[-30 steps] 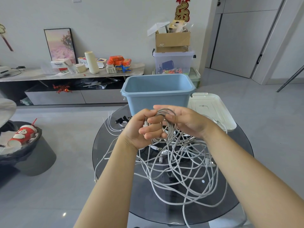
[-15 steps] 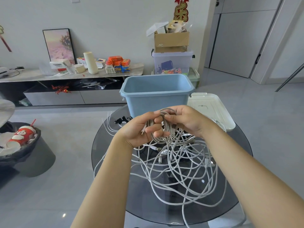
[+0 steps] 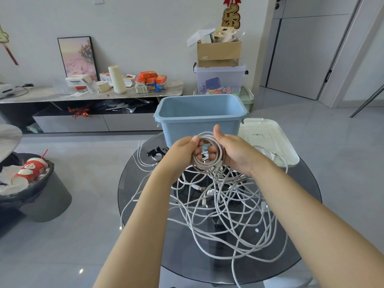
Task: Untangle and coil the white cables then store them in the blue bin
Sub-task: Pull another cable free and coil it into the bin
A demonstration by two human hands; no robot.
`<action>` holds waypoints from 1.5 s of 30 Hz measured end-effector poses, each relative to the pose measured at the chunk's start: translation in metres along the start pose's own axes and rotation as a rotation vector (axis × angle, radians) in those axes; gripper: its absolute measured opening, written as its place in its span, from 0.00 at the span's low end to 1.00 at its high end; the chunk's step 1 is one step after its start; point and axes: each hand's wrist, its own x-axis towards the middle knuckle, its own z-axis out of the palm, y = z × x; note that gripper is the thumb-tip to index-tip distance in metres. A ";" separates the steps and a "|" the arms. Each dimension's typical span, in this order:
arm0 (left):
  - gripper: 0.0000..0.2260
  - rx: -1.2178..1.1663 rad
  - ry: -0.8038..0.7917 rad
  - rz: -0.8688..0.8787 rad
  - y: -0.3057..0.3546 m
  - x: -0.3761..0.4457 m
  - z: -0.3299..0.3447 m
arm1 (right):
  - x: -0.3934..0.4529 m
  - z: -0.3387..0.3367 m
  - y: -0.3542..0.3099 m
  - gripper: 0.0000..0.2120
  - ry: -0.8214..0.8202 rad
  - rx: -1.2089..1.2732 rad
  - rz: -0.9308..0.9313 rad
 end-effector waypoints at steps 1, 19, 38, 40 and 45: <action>0.13 -0.087 -0.003 -0.019 0.002 -0.001 0.003 | 0.003 0.004 0.001 0.24 0.079 -0.068 -0.019; 0.15 -0.042 0.062 0.107 0.013 -0.009 0.030 | 0.006 0.013 0.003 0.19 0.646 -0.603 -0.456; 0.20 -0.322 -0.269 -0.248 0.027 -0.014 0.006 | 0.005 0.019 0.011 0.13 0.358 -0.738 -0.601; 0.15 -0.443 -0.251 -0.229 0.029 -0.016 0.013 | 0.006 0.018 0.009 0.12 0.352 -0.669 -0.591; 0.19 -0.616 -0.077 -0.183 0.034 -0.012 0.008 | 0.009 0.011 0.003 0.20 0.194 -0.320 -0.271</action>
